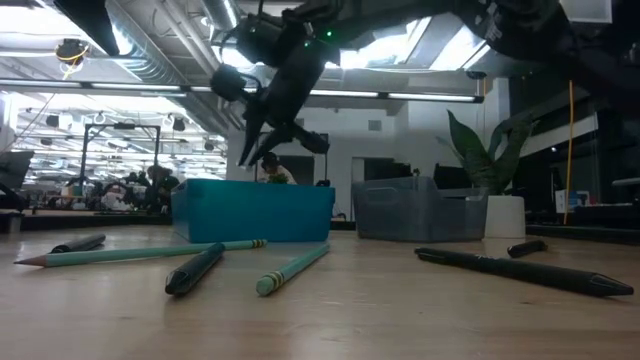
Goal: Sort pens & pencils
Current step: Put the right light blue pencil into the blue bin
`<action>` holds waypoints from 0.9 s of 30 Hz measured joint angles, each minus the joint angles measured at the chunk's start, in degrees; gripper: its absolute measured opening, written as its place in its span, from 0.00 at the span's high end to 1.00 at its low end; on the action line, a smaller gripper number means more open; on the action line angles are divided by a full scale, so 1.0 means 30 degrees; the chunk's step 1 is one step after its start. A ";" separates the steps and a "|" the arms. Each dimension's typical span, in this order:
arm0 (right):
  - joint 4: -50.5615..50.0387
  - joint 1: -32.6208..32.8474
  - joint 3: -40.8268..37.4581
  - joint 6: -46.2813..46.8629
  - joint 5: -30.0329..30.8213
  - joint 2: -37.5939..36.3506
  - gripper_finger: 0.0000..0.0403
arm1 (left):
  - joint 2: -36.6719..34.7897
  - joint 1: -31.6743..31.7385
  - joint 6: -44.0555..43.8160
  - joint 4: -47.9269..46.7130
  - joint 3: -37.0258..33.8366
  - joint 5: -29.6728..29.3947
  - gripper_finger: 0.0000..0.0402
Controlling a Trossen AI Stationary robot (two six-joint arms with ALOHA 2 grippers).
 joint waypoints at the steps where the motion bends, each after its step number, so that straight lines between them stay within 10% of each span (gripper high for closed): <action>1: 0.0051 -0.0036 0.0000 -0.0001 -0.0201 0.0201 0.91 | 0.0003 0.0000 0.0000 -0.0009 0.0000 0.0000 0.80; 27: 0.0422 -0.0802 -0.0007 -0.0539 -0.0836 0.1047 0.91 | -0.0003 0.0007 0.0000 0.0000 0.0000 -0.0211 0.80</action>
